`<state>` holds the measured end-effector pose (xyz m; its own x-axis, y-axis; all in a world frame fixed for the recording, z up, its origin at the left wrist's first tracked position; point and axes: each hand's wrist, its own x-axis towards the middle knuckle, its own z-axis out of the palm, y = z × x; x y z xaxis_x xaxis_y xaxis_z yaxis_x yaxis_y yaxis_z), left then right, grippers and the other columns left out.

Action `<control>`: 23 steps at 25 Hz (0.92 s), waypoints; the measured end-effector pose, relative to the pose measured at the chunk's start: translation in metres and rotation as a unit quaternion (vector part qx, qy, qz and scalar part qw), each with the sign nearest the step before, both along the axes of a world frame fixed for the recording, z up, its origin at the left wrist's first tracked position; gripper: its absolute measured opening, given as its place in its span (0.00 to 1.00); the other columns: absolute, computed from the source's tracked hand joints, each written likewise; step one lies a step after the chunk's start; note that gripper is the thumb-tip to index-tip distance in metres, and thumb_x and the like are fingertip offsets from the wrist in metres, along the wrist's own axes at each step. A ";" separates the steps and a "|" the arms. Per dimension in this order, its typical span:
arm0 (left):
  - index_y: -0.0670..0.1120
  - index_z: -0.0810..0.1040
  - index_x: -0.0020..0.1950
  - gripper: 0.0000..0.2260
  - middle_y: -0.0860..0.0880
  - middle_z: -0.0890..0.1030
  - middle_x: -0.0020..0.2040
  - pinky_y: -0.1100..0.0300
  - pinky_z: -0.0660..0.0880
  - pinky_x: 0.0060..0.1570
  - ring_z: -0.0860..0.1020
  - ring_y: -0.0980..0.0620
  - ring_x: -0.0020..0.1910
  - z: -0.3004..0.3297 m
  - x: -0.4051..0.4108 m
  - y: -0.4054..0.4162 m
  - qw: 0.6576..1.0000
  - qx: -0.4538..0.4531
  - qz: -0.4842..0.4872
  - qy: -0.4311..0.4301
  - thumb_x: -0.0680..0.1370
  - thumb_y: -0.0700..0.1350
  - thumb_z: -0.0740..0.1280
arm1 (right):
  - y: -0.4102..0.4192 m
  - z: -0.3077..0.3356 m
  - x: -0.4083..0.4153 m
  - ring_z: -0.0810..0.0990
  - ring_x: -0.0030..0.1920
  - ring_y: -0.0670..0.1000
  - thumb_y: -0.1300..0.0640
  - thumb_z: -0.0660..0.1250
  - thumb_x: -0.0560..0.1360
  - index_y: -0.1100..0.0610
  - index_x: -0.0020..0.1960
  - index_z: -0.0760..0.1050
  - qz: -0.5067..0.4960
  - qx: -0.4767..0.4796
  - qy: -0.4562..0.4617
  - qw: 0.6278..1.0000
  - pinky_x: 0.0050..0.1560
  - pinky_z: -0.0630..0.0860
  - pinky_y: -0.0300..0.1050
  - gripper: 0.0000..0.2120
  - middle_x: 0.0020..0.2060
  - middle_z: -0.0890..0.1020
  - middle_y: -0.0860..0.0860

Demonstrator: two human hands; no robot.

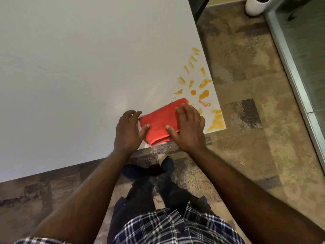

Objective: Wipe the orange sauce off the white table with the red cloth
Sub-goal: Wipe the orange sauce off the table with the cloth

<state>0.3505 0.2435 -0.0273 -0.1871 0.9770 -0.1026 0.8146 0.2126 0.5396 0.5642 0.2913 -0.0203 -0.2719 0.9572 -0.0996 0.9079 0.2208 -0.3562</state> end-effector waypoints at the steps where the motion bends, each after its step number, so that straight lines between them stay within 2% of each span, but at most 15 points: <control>1: 0.41 0.74 0.69 0.24 0.39 0.73 0.68 0.46 0.68 0.64 0.71 0.40 0.67 -0.001 -0.005 -0.003 1.000 0.002 -0.010 0.010 0.78 0.54 0.66 | 0.001 -0.003 -0.006 0.53 0.77 0.58 0.32 0.57 0.74 0.49 0.75 0.58 0.073 0.000 -0.017 0.997 0.72 0.51 0.62 0.35 0.77 0.59 0.53; 4: 0.41 0.71 0.72 0.24 0.38 0.71 0.72 0.43 0.64 0.69 0.68 0.39 0.71 -0.009 -0.022 -0.011 0.998 0.001 -0.039 0.050 0.80 0.53 0.62 | 0.008 -0.019 -0.019 0.47 0.79 0.59 0.27 0.53 0.71 0.44 0.77 0.54 0.260 -0.004 -0.073 0.963 0.74 0.46 0.67 0.40 0.79 0.54 0.52; 7: 0.44 0.66 0.76 0.25 0.41 0.65 0.77 0.39 0.57 0.73 0.61 0.40 0.76 -0.022 -0.039 -0.020 0.995 -0.021 -0.055 0.078 0.81 0.54 0.58 | 0.014 -0.035 -0.015 0.47 0.79 0.58 0.28 0.53 0.72 0.42 0.78 0.49 0.311 -0.003 -0.092 0.946 0.75 0.40 0.65 0.39 0.79 0.52 0.52; 10: 0.44 0.62 0.78 0.28 0.42 0.60 0.79 0.40 0.51 0.74 0.55 0.41 0.79 -0.034 -0.049 -0.022 0.993 -0.020 -0.074 0.089 0.81 0.56 0.58 | 0.018 -0.045 -0.012 0.52 0.78 0.58 0.36 0.58 0.73 0.42 0.78 0.51 0.298 0.030 -0.085 0.950 0.74 0.43 0.64 0.36 0.79 0.56 0.52; 13: 0.45 0.57 0.79 0.30 0.44 0.56 0.80 0.43 0.46 0.75 0.51 0.43 0.79 -0.043 -0.050 -0.020 0.991 -0.019 -0.092 0.095 0.81 0.59 0.56 | 0.017 -0.048 -0.017 0.52 0.78 0.57 0.43 0.63 0.71 0.42 0.77 0.53 0.260 0.046 -0.084 0.961 0.75 0.43 0.63 0.38 0.79 0.57 0.51; 20: 0.48 0.54 0.80 0.30 0.46 0.53 0.81 0.46 0.45 0.76 0.49 0.46 0.80 -0.047 -0.057 -0.016 0.987 -0.020 -0.124 0.102 0.82 0.60 0.52 | 0.007 -0.043 -0.033 0.58 0.76 0.59 0.44 0.67 0.71 0.43 0.75 0.62 0.191 0.018 -0.039 0.981 0.73 0.49 0.62 0.33 0.77 0.62 0.51; 23: 0.47 0.55 0.80 0.29 0.47 0.54 0.81 0.46 0.45 0.76 0.49 0.47 0.80 -0.047 -0.063 -0.022 0.990 -0.017 -0.101 0.098 0.82 0.60 0.51 | -0.009 -0.041 -0.051 0.58 0.76 0.59 0.43 0.67 0.72 0.43 0.75 0.61 0.159 0.009 -0.040 0.986 0.72 0.50 0.63 0.33 0.77 0.62 0.51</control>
